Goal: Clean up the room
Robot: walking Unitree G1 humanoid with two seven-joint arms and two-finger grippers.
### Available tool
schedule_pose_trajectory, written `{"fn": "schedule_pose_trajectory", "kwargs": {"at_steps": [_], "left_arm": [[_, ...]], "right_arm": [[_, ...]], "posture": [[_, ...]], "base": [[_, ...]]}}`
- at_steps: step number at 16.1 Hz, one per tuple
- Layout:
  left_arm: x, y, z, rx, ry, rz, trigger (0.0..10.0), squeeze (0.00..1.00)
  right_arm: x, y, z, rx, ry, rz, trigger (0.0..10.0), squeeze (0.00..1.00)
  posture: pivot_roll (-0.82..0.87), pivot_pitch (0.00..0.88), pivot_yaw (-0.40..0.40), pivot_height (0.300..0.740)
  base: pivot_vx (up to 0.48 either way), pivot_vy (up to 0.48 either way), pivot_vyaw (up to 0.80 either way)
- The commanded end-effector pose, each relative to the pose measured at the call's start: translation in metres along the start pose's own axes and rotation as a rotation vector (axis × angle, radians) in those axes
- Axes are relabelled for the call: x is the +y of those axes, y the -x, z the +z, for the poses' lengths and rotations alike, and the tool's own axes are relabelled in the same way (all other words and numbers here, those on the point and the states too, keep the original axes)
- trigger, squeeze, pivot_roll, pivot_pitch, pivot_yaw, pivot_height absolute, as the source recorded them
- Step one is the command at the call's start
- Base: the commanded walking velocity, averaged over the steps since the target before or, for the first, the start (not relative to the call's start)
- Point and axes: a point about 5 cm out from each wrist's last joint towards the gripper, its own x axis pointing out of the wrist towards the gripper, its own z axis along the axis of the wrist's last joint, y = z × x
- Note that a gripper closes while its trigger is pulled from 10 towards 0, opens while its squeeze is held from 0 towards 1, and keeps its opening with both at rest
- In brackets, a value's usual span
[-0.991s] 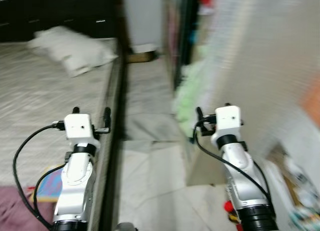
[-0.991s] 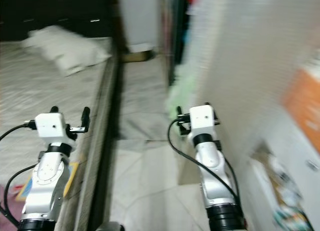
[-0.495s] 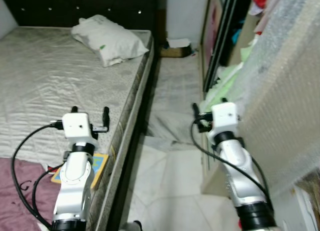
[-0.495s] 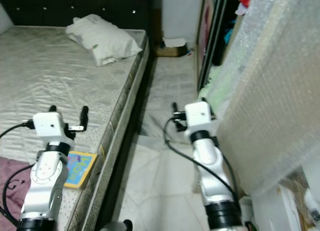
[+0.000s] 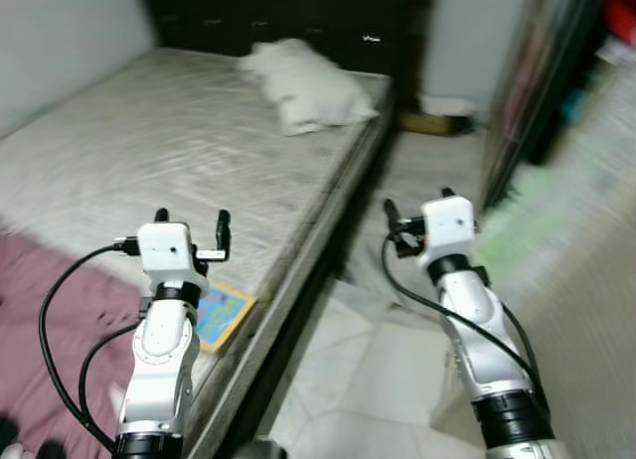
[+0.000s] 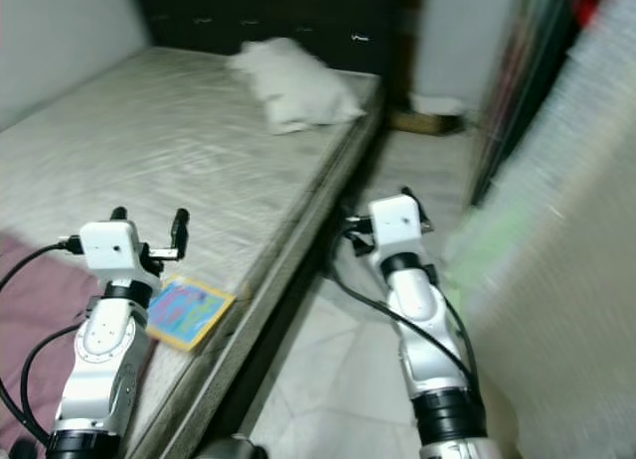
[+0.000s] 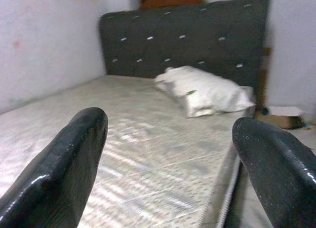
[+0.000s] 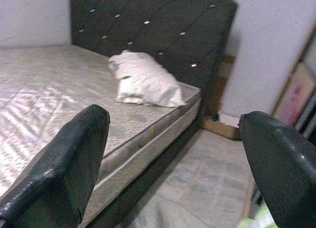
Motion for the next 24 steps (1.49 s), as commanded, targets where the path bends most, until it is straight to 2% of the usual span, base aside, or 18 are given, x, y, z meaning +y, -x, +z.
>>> {"fn": "schedule_pose_trajectory", "kwargs": {"at_steps": [1, 11, 14, 19, 21, 24], "left_arm": [[0.007, -0.002, 0.002, -0.006, -0.013, 0.013, 10.0, 0.0], [0.002, -0.006, 0.001, -0.004, -0.009, -0.01, 10.0, 0.0], [0.004, -0.006, -0.006, 0.036, -0.008, -0.003, 10.0, 0.0], [0.012, -0.007, -0.017, 0.088, 0.051, 0.051, 10.0, 0.0], [0.014, -0.008, -0.022, 0.106, 0.042, 0.039, 10.0, 0.0], [0.014, -0.015, -0.023, 0.109, 0.033, 0.038, 10.0, 0.0]], "right_arm": [[0.01, -0.005, 0.007, -0.03, -0.021, 0.032, 10.0, 0.0], [0.02, -0.018, 0.013, -0.078, -0.04, 0.1, 10.0, 0.0], [0.023, -0.021, 0.012, -0.083, -0.044, 0.107, 10.0, 0.0], [0.024, -0.023, 0.002, -0.047, -0.069, 0.091, 10.0, 0.0], [0.023, -0.026, -0.005, -0.012, -0.108, 0.082, 10.0, 0.0], [0.024, -0.032, -0.004, -0.022, -0.102, 0.088, 10.0, 0.0]], "posture": [[0.04, 0.0, 0.01, 0.74], [0.04, 0.0, 0.013, 0.74], [0.04, 0.0, 0.014, 0.74], [0.04, 0.0, 0.015, 0.74], [0.04, 0.0, 0.014, 0.74], [0.04, 0.0, 0.016, 0.74]], "base": [[0.0, 0.0, 0.8], [0.0, 0.0, 0.8], [0.0, 0.0, 0.8], [0.0, 0.0, 0.8], [0.0, 0.0, 0.8], [0.0, 0.0, 0.8]]}}
